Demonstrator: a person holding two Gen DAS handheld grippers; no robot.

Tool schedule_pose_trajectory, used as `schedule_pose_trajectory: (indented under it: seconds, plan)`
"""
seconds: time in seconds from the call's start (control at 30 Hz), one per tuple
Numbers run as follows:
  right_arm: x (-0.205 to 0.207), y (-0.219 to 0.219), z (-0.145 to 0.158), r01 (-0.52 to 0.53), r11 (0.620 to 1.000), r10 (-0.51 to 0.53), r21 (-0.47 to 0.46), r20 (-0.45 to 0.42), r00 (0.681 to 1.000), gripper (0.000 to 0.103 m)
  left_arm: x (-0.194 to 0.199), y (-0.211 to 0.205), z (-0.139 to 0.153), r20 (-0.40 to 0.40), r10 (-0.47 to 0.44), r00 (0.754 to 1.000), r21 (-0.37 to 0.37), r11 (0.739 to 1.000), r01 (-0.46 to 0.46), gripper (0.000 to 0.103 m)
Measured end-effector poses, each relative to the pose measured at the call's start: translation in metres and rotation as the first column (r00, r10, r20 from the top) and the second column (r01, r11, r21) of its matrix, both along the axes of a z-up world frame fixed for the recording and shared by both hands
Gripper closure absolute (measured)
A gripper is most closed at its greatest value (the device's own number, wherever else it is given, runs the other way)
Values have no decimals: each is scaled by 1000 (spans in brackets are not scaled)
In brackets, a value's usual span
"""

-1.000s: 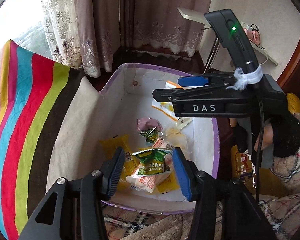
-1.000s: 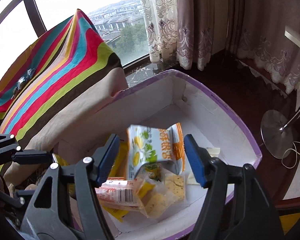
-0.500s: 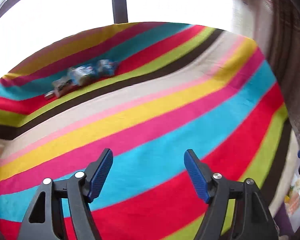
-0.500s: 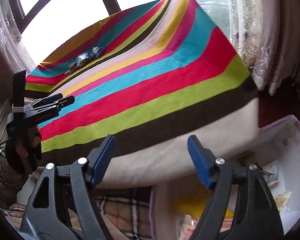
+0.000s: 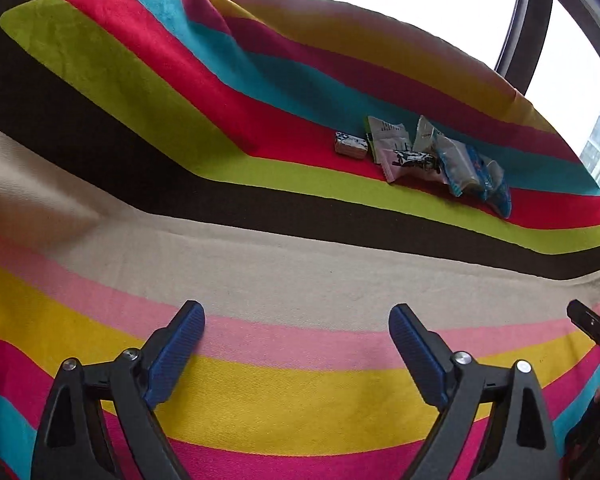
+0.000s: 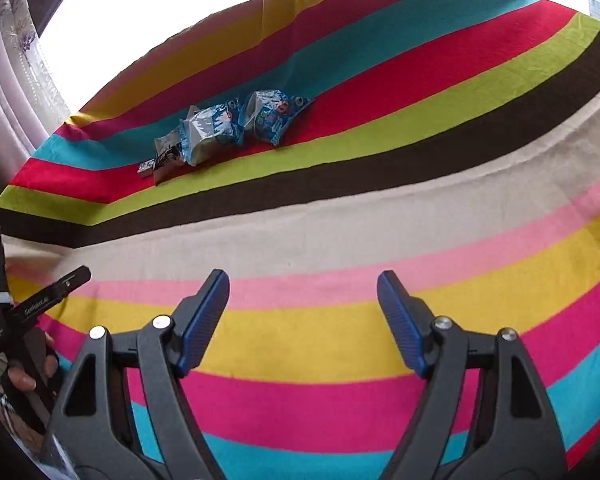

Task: Organize snacks
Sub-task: 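Move both open tools back to the snacks on the table, then grasp the blue cartoon packet with right tool while left tool grasps black chocolate packet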

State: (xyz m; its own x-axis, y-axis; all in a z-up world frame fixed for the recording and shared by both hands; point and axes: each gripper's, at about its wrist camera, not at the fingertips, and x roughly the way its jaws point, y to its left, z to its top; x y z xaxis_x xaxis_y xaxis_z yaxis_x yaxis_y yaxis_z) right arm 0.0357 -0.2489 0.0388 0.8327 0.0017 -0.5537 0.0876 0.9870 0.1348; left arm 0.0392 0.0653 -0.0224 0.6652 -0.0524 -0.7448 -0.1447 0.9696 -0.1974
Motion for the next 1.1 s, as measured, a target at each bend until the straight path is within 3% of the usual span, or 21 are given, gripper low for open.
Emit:
schedule_pose_trajectory:
  seconds: [0.17, 0.37, 0.5, 0.67, 0.77, 0.83, 0.9, 1.0, 1.1]
  plan:
    - [76, 4, 18, 36, 999, -35, -32, 26, 999, 24, 7, -11, -3, -20, -24, 1000, 19, 1000, 24, 0]
    - [148, 16, 33, 35, 965, -31, -260, 20, 999, 24, 16, -28, -9, -92, -3, 996, 162, 987, 18, 0]
    - [181, 24, 37, -55, 921, 53, -385, -16, 998, 18, 14, -22, -11, -85, 12, 996, 143, 990, 0, 0]
    - [217, 42, 30, -188, 837, 145, -514, -123, 982, 15, 16, -22, -11, -91, 14, 996, 152, 988, 0, 0]
    - [232, 45, 33, -213, 834, 170, -510, -131, 977, 14, 13, -21, -8, -90, 20, 996, 153, 988, -6, 0]
    - [228, 48, 32, -250, 819, 214, -516, -129, 968, 32, 13, -20, -8, -90, 25, 996, 152, 988, -11, 0]
    - [220, 53, 31, -264, 834, 215, -485, -154, 964, 40, 12, -20, -8, -90, 28, 996, 152, 988, -15, 0]
    - [182, 52, 33, -285, 867, 231, -410, -175, 957, 44, 13, -20, -8, -90, 30, 995, 152, 988, -16, 0]
    - [130, 49, 25, -309, 883, 263, -353, -175, 949, 41, 14, -20, -9, -90, 27, 996, 152, 988, -13, 0]
